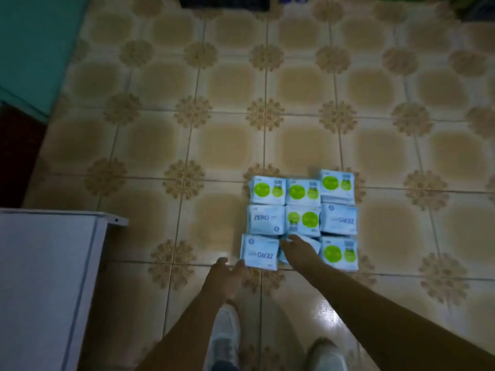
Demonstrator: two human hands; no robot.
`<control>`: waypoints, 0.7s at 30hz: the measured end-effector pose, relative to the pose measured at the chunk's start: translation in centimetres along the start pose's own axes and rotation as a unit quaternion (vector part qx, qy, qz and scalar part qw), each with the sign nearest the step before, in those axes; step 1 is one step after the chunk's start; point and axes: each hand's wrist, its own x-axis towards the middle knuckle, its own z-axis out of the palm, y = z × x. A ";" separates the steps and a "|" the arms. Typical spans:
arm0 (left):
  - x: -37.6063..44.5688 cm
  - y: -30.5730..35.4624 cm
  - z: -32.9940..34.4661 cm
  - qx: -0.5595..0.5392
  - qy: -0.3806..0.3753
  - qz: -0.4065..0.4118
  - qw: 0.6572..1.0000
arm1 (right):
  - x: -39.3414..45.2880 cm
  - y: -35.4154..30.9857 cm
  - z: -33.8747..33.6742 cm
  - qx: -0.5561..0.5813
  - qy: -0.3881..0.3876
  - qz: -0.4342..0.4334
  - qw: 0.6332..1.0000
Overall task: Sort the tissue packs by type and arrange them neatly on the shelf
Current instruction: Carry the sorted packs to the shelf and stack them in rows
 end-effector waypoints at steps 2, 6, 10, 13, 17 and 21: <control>4.9 -1.6 2.6 -0.067 -0.010 -0.031 0.997 | 5.3 2.1 3.0 0.029 0.008 0.018 0.999; 12.4 -4.0 7.8 -0.280 -0.068 -0.022 0.957 | 12.4 4.6 8.1 0.124 -0.020 0.055 0.990; 16.2 -5.2 10.3 -0.381 -0.040 -0.069 0.921 | 14.4 4.5 10.0 0.151 -0.020 0.079 0.985; 12.4 -3.3 7.8 -0.428 -0.051 -0.055 0.901 | 12.7 3.6 9.3 0.168 -0.030 0.069 0.983; 5.8 -0.8 1.9 -0.467 -0.071 -0.029 0.881 | 7.9 -0.4 7.5 0.206 -0.026 0.050 0.977; -3.4 4.0 -5.7 -0.500 -0.074 -0.001 0.863 | -1.4 -9.4 2.8 0.203 -0.041 0.052 0.977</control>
